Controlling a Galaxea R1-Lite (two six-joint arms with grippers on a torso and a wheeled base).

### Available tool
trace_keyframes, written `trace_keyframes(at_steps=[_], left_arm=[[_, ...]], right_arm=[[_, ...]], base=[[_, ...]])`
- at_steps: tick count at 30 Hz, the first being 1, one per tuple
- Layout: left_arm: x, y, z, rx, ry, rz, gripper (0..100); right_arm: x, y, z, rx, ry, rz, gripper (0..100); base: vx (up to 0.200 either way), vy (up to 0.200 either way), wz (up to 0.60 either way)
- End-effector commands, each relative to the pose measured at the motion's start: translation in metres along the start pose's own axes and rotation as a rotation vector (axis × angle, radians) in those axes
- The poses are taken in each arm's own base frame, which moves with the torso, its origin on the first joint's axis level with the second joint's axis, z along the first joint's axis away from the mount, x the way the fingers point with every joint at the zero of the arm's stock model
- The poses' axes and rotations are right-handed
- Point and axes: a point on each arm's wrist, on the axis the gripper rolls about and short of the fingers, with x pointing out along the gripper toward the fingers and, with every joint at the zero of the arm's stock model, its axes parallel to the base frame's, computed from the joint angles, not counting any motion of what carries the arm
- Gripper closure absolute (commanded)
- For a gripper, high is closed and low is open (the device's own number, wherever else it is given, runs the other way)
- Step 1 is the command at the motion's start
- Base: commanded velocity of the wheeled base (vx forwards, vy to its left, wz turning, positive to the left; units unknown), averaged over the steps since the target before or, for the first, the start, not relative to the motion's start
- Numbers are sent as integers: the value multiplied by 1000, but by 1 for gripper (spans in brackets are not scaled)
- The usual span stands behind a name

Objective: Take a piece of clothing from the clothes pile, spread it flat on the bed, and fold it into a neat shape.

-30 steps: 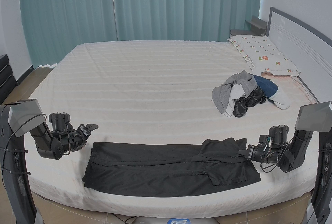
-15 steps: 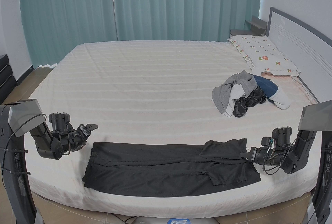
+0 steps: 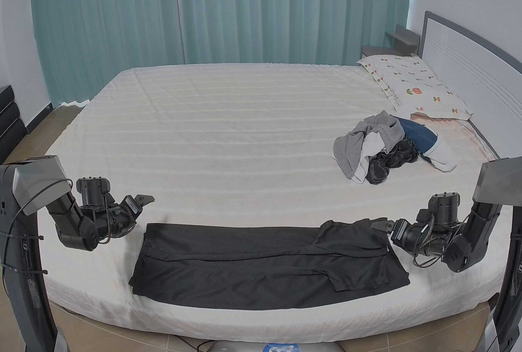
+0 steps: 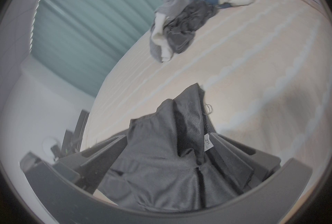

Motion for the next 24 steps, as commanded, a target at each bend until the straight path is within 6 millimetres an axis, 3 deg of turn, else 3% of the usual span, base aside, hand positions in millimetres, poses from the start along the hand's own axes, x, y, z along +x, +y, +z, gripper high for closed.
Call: trace_keyframes(at_steps=[1,9,24], left_arm=[[-1,0,0,-1,1,1,0],[1,1,0,0,-2,2,0],[1,1,0,1,-2,2,0]], right_arm=[[-6,35,-16,31,-22,15,0],[3,43,-36,149,26,-60,0],[34,41,-35,234,31,-181,0]], base=[[0,0,0],[0,0,0],[0,0,0]])
